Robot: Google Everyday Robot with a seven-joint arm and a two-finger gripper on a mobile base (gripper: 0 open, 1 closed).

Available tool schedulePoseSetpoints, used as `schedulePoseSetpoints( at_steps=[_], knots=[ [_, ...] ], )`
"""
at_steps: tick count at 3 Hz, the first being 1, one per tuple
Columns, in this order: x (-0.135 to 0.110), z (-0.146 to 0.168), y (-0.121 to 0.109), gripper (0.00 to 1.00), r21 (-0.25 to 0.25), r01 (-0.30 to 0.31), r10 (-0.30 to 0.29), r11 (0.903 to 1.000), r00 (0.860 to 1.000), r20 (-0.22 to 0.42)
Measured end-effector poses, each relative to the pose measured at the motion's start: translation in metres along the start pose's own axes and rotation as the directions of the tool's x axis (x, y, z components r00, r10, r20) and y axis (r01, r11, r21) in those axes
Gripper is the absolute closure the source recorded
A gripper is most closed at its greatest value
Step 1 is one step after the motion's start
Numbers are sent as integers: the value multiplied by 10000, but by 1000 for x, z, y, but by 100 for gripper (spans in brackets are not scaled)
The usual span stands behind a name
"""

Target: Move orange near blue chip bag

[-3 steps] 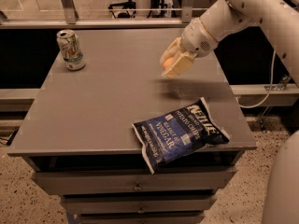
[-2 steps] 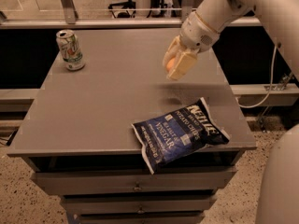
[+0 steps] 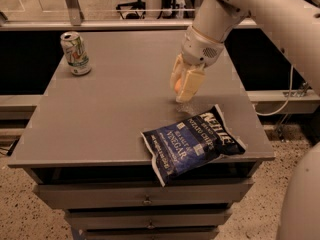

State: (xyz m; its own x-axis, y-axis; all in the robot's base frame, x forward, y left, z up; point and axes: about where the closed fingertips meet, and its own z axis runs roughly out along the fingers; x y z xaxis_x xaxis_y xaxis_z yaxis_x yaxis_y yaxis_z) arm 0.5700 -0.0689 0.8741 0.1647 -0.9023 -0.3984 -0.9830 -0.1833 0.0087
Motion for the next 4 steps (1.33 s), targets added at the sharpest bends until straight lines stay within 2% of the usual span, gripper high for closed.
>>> schedulePoseSetpoints(
  at_steps=[2,3,4],
  knots=[
    [-11,8,16,100,-467,-83,93,9989,9998,196],
    [-13,11,21,86,-534,-263,285,9982,9988,401],
    [-13,17,28,63,-637,-474,512,9968,9969,599]
  ],
)
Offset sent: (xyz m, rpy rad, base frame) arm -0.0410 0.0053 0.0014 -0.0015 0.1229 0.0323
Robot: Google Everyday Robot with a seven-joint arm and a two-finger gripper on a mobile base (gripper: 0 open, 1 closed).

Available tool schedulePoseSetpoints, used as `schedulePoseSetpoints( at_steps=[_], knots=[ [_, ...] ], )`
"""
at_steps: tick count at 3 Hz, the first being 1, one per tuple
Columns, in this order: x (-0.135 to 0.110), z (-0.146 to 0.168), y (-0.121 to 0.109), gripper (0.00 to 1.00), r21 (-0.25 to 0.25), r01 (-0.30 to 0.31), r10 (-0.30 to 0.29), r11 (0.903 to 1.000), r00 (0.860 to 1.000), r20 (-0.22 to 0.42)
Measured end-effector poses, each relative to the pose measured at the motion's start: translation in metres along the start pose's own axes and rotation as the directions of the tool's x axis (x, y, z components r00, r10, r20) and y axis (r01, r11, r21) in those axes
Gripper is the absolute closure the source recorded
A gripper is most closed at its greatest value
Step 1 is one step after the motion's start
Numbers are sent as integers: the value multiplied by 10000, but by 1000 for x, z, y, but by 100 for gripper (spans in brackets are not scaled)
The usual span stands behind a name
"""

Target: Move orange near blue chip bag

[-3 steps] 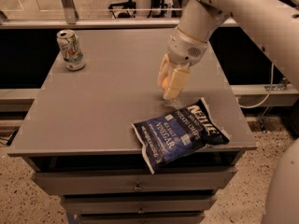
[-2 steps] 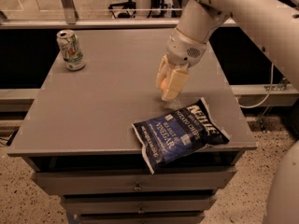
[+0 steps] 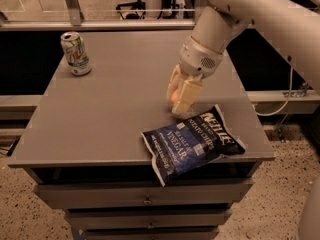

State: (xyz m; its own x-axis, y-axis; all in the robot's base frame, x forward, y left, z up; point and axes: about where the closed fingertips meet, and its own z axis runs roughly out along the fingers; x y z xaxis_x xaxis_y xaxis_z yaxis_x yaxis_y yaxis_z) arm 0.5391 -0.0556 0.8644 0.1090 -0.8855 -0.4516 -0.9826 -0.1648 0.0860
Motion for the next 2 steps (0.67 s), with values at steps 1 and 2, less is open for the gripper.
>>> schedulePoseSetpoints(
  at_steps=[1,2],
  knots=[
    [1,4,5,33,-99,-155,156,9998,9998,144],
    [0,5,7,8,-122,-180,182,9998,9997,173]
  ],
)
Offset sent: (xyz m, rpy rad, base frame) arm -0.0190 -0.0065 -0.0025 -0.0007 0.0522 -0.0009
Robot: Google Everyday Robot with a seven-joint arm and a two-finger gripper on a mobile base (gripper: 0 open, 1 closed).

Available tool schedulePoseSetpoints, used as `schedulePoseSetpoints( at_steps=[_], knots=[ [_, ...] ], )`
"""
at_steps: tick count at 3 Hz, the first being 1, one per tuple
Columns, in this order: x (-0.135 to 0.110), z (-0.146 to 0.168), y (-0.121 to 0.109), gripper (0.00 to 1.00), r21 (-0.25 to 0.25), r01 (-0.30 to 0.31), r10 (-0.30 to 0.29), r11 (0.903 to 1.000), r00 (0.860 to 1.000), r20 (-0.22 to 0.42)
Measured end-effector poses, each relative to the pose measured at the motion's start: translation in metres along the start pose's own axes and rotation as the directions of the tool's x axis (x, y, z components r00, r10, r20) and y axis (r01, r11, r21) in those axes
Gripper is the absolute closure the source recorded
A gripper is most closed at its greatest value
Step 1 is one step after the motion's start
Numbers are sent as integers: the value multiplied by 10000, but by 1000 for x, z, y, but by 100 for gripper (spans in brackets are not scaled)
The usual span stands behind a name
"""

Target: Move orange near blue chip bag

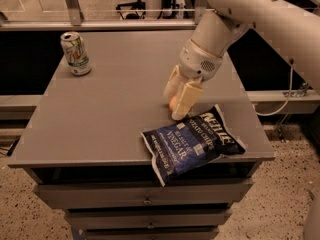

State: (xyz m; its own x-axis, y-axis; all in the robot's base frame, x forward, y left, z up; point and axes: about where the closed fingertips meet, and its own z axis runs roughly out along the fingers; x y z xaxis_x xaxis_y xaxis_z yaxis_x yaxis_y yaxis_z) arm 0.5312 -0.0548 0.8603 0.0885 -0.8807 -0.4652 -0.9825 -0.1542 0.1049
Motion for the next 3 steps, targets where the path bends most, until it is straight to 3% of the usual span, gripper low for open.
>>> schedulePoseSetpoints(
  at_steps=[1,3],
  knots=[
    [3,-4,11,0,-12,-28,28,10000,10000,-8],
    [11,-16,19,0,148,-166,163,9998,9996,213]
  ],
)
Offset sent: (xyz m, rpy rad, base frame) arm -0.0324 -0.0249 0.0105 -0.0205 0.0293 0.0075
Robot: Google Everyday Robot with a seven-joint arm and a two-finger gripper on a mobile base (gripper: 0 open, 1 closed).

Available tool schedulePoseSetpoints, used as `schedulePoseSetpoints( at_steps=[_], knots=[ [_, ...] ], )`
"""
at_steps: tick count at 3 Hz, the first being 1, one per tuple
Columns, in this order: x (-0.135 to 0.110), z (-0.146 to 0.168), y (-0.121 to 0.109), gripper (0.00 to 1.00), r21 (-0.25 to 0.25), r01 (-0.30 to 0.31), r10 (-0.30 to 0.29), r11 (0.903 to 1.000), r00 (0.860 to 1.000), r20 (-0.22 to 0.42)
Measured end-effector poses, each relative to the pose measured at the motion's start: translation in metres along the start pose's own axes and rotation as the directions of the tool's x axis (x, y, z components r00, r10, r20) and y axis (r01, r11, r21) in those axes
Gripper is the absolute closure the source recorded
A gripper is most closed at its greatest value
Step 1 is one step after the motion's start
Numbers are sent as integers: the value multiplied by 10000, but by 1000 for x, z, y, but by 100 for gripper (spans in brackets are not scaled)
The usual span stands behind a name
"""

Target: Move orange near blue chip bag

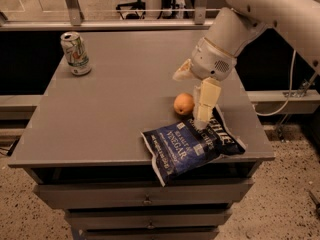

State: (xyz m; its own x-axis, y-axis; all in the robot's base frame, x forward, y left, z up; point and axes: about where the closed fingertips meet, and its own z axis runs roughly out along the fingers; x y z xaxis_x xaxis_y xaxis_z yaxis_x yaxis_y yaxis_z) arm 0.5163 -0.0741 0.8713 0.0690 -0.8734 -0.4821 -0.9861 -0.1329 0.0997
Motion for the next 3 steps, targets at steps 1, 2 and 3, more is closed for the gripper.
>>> schedulePoseSetpoints(
  at_steps=[1,2,3],
  knots=[
    [21,-35,-15,0,720,-350,244,9968,9894,1430],
    [46,-74,-35,0,1461,-736,276,9865,9551,2948],
    [69,-112,-51,0,2351,-1130,12,9654,9031,4295]
  ],
)
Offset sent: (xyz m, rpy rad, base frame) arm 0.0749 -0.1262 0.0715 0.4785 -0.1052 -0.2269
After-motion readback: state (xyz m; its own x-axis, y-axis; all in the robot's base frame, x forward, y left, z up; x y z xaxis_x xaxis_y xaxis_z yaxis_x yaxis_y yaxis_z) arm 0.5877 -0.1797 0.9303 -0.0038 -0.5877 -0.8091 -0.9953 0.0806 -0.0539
